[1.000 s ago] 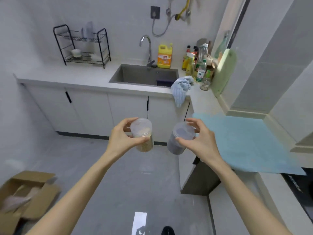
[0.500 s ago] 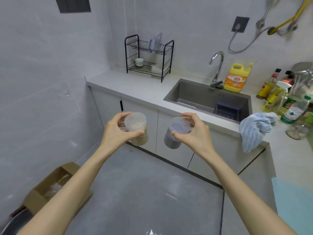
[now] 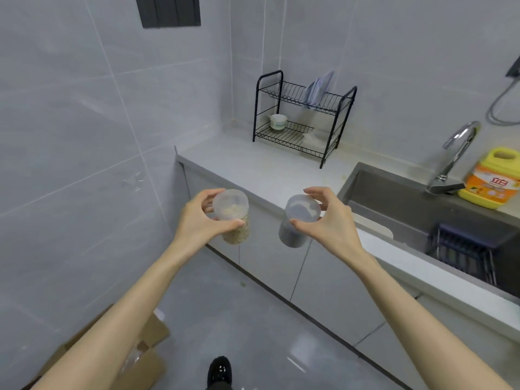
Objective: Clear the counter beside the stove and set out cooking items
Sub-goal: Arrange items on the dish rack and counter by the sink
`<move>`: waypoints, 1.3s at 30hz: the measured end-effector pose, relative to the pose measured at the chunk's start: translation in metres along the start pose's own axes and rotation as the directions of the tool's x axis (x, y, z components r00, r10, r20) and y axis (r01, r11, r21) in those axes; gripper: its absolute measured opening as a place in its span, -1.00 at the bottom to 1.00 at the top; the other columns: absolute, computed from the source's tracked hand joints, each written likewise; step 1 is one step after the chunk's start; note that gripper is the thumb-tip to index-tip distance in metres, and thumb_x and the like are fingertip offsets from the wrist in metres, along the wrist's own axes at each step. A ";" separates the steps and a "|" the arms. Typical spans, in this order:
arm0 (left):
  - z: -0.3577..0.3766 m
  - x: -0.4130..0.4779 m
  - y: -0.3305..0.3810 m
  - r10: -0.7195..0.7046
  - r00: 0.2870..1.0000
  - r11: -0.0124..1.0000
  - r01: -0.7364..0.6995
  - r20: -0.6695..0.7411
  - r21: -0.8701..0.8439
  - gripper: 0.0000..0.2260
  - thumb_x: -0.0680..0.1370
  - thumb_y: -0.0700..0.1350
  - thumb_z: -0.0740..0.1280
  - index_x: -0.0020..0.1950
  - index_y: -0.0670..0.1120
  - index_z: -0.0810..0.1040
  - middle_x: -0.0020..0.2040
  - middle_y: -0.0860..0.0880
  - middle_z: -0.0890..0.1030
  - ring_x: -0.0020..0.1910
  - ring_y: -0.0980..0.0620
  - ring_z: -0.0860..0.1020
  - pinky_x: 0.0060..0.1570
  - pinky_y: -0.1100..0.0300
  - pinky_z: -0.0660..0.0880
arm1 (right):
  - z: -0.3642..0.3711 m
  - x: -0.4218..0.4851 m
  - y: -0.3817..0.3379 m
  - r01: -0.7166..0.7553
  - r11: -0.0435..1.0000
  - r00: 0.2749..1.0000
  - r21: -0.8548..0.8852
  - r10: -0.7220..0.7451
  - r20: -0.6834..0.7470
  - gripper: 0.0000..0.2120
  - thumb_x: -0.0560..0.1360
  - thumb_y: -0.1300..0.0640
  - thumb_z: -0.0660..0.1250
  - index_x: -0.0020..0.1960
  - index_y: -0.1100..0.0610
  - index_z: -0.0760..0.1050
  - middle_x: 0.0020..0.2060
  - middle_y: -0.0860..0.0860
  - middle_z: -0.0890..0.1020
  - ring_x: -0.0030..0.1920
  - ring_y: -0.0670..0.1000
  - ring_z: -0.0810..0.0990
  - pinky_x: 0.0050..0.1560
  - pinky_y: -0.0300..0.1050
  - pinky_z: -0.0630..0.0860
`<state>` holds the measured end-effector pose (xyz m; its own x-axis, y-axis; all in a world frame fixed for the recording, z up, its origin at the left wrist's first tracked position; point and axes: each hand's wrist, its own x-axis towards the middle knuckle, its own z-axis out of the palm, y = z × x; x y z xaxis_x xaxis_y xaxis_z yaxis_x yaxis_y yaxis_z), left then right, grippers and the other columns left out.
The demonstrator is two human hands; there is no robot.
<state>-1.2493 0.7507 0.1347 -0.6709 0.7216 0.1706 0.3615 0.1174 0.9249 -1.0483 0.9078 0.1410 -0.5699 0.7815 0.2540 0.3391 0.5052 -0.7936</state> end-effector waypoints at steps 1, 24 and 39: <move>-0.004 0.022 -0.007 0.001 1.000 1.000 -0.001 0.005 0.000 -0.43 0.22 -0.13 0.64 0.17 0.07 0.52 0.05 0.24 0.55 0.02 0.35 0.49 -0.17 0.63 0.37 | 0.011 0.018 0.000 0.001 1.000 1.000 -0.005 -0.001 0.005 -0.43 0.26 0.04 0.55 0.21 -0.10 0.42 0.08 -0.22 0.56 0.09 -0.11 0.54 0.03 -0.19 0.50; -0.026 0.476 -0.172 -0.166 0.981 0.985 0.161 0.104 0.055 -0.37 0.21 -0.13 0.64 0.22 0.05 0.49 0.12 0.15 0.57 0.08 0.14 0.53 -0.04 0.30 0.47 | 0.223 0.430 0.063 -0.144 0.987 0.983 -0.069 0.151 0.105 -0.44 0.31 0.05 0.51 0.26 -0.05 0.42 0.10 -0.11 0.58 0.08 -0.02 0.52 0.00 -0.06 0.54; 0.036 0.693 -0.253 -0.259 0.944 0.966 0.249 0.204 0.072 -0.29 0.02 -0.02 0.56 0.14 -0.04 0.47 0.07 0.00 0.56 0.03 0.05 0.52 0.02 0.28 0.44 | 0.307 0.622 0.132 -0.304 0.935 0.922 -0.184 0.337 0.191 -0.38 0.32 0.10 0.52 0.32 0.02 0.37 0.18 -0.02 0.57 0.20 0.05 0.51 -0.01 -0.23 0.37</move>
<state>-1.7825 1.2460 0.0067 -0.5947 0.7903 -0.1474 0.2287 0.3421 0.9114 -1.5880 1.3479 0.0248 -0.5539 0.8209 -0.1394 0.6282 0.3021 -0.7170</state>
